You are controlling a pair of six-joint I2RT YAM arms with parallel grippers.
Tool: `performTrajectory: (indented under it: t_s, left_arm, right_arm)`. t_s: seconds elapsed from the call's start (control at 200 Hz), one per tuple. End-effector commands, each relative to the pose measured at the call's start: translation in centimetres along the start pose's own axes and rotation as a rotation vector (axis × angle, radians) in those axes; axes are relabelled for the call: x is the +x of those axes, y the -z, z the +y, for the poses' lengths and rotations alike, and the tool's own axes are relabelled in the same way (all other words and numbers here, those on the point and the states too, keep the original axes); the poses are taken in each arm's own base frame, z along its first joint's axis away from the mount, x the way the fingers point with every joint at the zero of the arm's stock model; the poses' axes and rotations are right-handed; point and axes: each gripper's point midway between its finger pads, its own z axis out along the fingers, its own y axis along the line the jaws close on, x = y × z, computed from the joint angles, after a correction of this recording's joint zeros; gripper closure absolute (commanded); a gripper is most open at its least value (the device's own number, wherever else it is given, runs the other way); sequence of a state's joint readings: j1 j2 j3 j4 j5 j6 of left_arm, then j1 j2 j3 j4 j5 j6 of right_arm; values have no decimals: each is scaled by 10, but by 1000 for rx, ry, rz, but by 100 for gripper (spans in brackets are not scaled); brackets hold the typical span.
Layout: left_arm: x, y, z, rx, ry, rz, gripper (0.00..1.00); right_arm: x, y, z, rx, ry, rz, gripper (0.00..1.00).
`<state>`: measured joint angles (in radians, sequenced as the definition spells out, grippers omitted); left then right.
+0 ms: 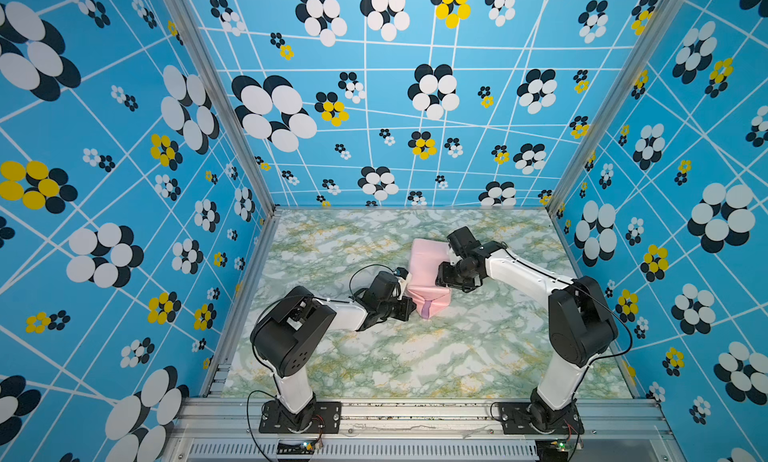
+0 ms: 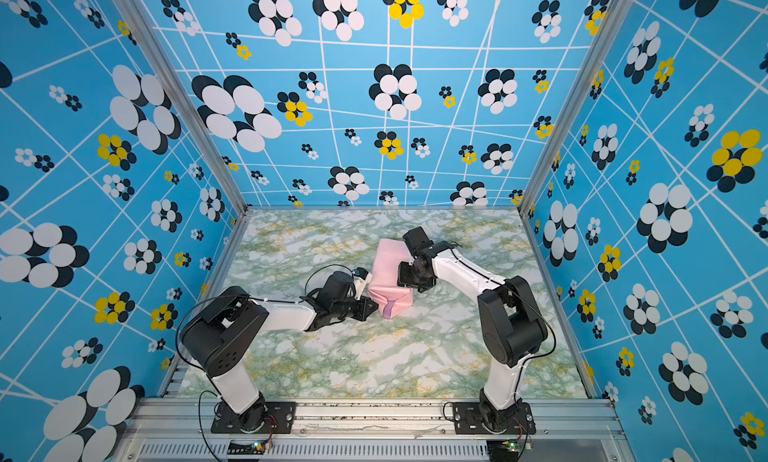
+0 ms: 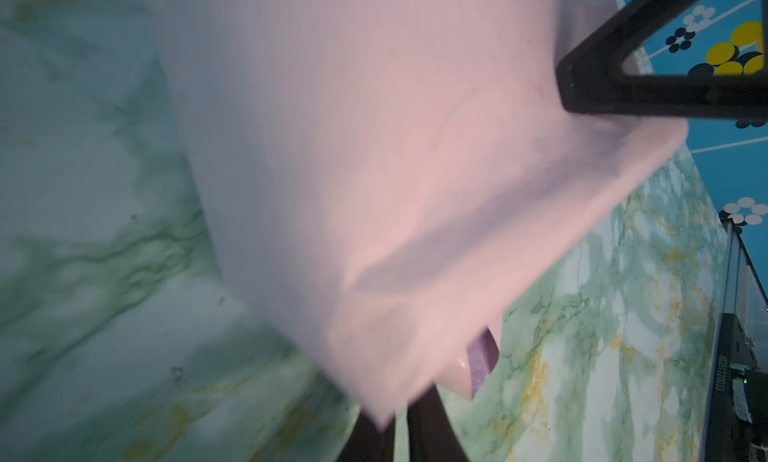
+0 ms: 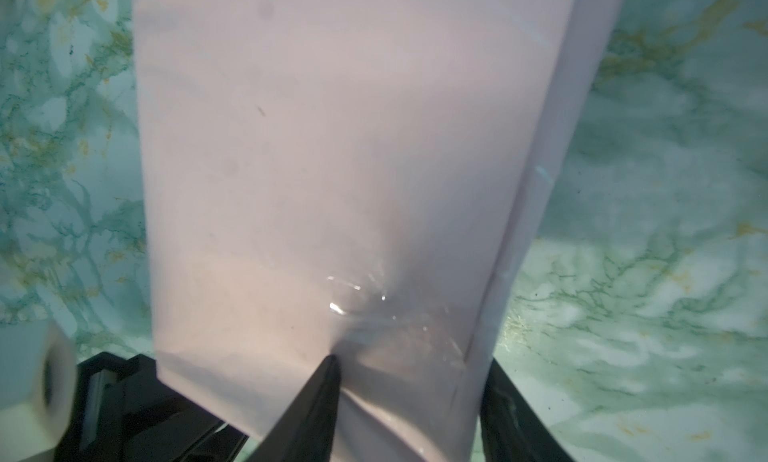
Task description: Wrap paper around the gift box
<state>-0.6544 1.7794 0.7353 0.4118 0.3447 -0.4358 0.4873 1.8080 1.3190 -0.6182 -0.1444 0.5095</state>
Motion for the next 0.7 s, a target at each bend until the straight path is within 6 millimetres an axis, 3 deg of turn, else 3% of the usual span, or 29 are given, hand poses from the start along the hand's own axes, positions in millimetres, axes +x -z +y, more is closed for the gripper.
performTrajectory:
  t_s: [0.0, 0.195, 0.455, 0.695]
  left_arm:
    - [-31, -2, -13, 59, -20, -99, 88]
    - [-34, 1, -18, 85, -38, -131, 87]
    - [-18, -10, 15, -69, -13, -68, 88]
    - [-13, -18, 18, -72, -30, -55, 87]
  right_arm:
    - [28, -16, -12, 31, -5, 103, 46]
    - [31, -17, -13, 33, -4, 110, 47]
    - [32, -16, -14, 33, -1, 106, 47]
    - [33, -16, -15, 32, 0, 106, 47]
